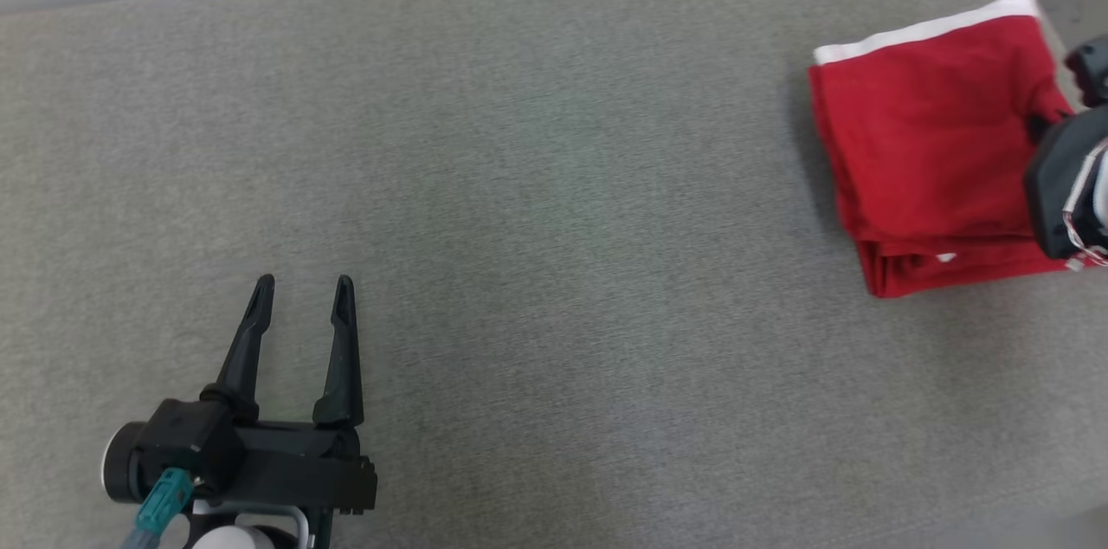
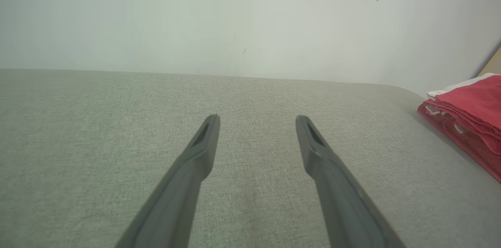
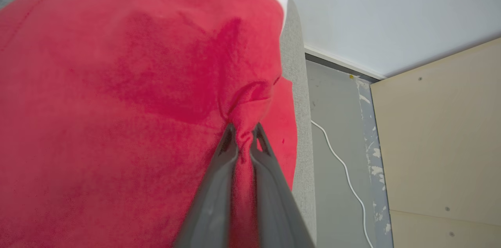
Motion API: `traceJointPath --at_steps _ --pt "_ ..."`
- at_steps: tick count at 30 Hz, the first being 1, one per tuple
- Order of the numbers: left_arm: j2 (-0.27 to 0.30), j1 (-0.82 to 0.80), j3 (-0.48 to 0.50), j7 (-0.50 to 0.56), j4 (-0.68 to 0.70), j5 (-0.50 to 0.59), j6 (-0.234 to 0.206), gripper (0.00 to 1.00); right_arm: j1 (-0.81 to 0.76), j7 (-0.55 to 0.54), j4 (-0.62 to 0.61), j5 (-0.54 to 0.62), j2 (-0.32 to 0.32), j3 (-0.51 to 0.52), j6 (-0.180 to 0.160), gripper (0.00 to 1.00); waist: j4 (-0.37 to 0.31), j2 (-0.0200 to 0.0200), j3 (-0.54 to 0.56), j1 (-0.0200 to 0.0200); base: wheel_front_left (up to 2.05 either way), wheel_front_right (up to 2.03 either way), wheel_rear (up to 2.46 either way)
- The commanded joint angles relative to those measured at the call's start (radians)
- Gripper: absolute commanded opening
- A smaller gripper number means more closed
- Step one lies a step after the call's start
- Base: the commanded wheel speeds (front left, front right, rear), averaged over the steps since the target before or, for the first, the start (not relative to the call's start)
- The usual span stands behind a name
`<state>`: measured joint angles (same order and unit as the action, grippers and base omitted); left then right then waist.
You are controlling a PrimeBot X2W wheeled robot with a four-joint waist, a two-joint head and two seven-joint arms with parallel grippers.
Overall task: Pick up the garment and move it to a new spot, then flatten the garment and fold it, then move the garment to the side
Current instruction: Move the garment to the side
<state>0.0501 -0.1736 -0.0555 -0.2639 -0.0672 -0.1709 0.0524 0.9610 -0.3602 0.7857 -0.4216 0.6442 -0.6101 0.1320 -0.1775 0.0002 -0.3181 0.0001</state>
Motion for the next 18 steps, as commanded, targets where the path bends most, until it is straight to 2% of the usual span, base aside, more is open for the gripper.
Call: traceJointPath --at_steps 1,6,11,12,14,15,18 --pt "0.001 -0.011 0.001 0.0 0.001 0.008 -0.001 1.0 -0.005 0.017 0.005 0.01 -0.002 0.009 -0.003 0.0 0.016 -0.0002 -0.011 -0.0001 0.0 0.0 0.0" --pt "0.001 -0.018 0.004 0.0 -0.001 0.019 0.008 1.0 -0.007 0.096 0.115 0.137 0.002 0.08 -0.003 0.0 0.048 -0.0002 -0.029 -0.0001 0.0 0.0 0.0" --pt "0.001 -0.01 0.011 0.0 -0.004 0.031 0.017 1.0 0.007 0.156 0.231 0.286 -0.01 0.202 -0.003 0.0 0.076 -0.0002 -0.034 -0.0001 0.0 0.0 0.0" --pt "0.001 -0.009 0.012 0.0 -0.005 0.032 0.016 1.0 0.008 0.165 0.247 0.313 -0.016 0.226 -0.003 0.13 0.08 -0.0002 -0.032 -0.0001 0.0 0.0 0.0" --pt "0.001 -0.005 0.014 0.0 -0.007 0.034 0.018 1.0 0.008 0.182 0.271 0.37 -0.021 0.271 -0.003 0.73 0.087 -0.0002 -0.027 -0.0001 0.0 0.0 0.0" --pt "0.001 -0.002 0.013 0.0 -0.008 0.034 0.018 1.0 0.006 0.187 0.283 0.398 -0.025 0.297 -0.003 1.0 0.089 -0.0002 -0.024 -0.0001 0.0 0.0 0.0" --pt "0.001 0.006 0.012 0.0 -0.016 0.033 0.017 1.0 -0.022 0.156 0.323 0.476 -0.044 0.375 -0.003 1.0 0.095 -0.0002 -0.003 -0.0001 0.0 0.0 0.0"
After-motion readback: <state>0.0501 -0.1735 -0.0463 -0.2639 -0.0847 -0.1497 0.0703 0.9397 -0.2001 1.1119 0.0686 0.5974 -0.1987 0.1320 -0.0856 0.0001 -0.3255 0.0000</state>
